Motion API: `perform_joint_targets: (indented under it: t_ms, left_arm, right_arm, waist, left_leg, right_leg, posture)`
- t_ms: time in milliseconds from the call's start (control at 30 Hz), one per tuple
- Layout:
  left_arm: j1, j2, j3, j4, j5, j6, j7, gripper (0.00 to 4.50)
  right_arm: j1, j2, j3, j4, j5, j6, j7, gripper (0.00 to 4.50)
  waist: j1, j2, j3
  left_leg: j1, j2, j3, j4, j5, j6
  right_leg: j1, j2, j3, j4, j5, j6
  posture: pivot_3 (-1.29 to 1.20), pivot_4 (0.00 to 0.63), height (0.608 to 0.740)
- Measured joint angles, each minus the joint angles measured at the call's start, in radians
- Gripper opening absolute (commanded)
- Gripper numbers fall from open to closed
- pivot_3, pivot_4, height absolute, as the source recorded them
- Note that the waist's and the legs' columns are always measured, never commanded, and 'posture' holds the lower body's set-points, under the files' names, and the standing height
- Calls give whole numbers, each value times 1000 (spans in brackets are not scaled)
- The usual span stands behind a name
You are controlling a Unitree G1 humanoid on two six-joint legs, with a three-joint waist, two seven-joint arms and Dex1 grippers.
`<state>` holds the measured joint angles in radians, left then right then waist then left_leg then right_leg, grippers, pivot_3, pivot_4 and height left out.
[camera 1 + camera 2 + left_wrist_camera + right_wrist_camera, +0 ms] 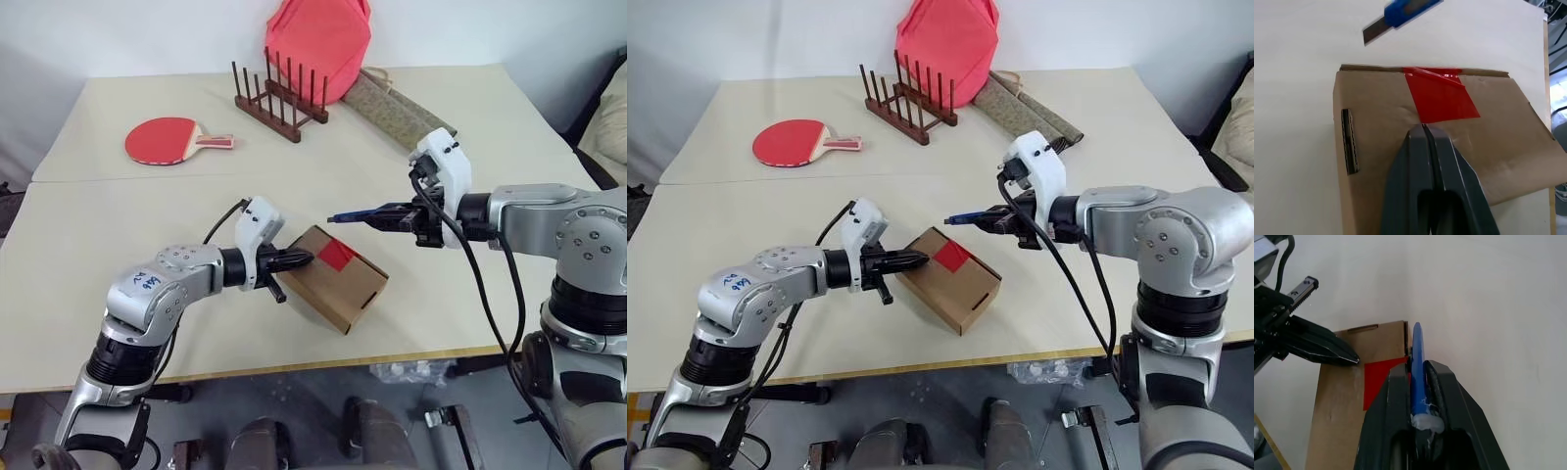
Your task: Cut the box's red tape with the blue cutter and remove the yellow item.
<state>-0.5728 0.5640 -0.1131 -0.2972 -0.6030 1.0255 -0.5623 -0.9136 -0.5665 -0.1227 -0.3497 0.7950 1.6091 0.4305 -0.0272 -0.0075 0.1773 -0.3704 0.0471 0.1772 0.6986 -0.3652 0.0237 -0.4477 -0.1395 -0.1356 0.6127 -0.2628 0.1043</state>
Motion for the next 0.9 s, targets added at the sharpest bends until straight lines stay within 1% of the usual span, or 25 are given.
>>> perform_joint_targets:
  t_ms: [600, 767, 900]
  left_arm:
    - [-20, 3, -25, -8, 22, 29, -17, 0]
    - [-26, -3, -29, -5, 27, 33, -17, 0]
    - [-34, -16, -35, -2, 35, 41, -11, 0]
  right_arm:
    - [25, -7, 53, 0, -11, -32, 24, 170]
    - [33, -68, 115, -3, -21, -61, 50, 170]
    - [23, -101, 141, -3, -25, -70, 71, 170]
  waist:
    - [1, 0, 0]
    - [2, 0, 0]
    - [9, 0, 0]
  left_leg:
    - [1, 0, 0, 0, 0, 0]
    - [1, 0, 0, 0, 0, 0]
    - [1, 0, 0, 1, 0, 0]
  right_leg:
    - [1, 0, 0, 0, 0, 0]
    - [1, 0, 0, 0, 0, 0]
    - [2, -1, 0, 0, 0, 0]
  posture:
    - [0, 150, 740]
    - [0, 150, 740]
    - [0, 150, 740]
